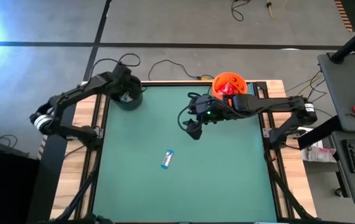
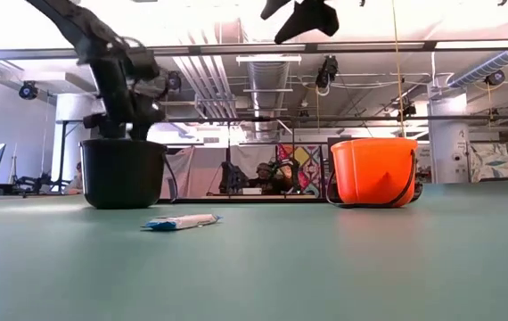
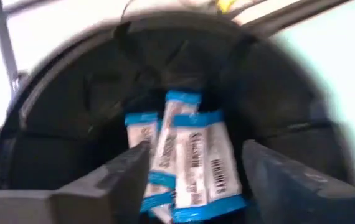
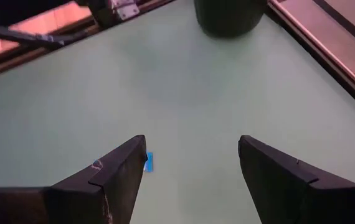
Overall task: Sort candy by brand, put in halloween buckets
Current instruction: Put the white candy into the black bucket
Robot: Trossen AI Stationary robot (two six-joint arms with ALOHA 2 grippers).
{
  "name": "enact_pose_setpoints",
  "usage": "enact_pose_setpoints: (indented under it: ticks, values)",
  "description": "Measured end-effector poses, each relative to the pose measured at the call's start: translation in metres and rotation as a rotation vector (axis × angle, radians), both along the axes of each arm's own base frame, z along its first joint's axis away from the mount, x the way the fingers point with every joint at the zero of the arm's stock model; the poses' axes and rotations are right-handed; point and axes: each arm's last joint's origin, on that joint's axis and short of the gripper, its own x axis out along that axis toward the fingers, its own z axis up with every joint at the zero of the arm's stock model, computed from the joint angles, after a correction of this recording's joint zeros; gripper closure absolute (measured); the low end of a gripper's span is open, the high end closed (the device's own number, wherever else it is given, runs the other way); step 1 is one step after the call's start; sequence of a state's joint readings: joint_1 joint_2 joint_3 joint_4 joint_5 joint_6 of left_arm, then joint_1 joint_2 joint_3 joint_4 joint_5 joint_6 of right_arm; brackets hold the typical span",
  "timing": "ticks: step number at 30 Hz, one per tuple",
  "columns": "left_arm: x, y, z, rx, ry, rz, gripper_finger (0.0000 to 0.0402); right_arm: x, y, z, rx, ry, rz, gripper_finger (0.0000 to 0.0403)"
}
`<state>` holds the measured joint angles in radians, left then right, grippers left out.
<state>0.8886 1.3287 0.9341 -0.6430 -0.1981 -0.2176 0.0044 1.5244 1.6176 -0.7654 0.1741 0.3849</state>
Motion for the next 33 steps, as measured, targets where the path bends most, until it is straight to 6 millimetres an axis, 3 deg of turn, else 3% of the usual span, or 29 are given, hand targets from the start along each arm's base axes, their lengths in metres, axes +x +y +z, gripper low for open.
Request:
enact_pose_setpoints:
  ticks: [5, 9, 14, 21, 26, 30, 33]
  values:
    - [0.005, -0.030, 0.031, 0.110, -0.111, -0.095, 0.0101, -0.008, 0.006, 0.010, 0.003, -0.030, 0.012, 0.0156]
    - [0.019, -0.074, 0.047, 0.144, -0.211, -0.256, 0.0071, -0.012, 0.016, 0.014, -0.033, -0.039, 0.067, 0.0156]
    - [0.041, -0.138, 0.048, 0.195, -0.267, -0.338, 0.0062, -0.013, 0.028, 0.014, -0.084, -0.033, 0.097, 0.0156]
    - [0.057, -0.237, 0.022, 0.312, -0.364, -0.415, 0.0061, -0.020, 0.070, 0.014, -0.232, -0.035, 0.122, 0.0156]
    - [0.057, -0.302, -0.011, 0.406, -0.477, -0.490, 0.0061, -0.028, 0.100, 0.010, -0.259, -0.059, 0.075, 0.0156]
    - [0.065, -0.338, -0.048, 0.394, -0.528, -0.518, 0.0061, -0.034, 0.124, 0.007, -0.280, -0.065, 0.123, 0.0156]
    - [0.078, -0.354, -0.077, 0.358, -0.558, -0.488, 0.0061, -0.039, 0.137, 0.005, -0.260, -0.081, 0.115, 0.0156]
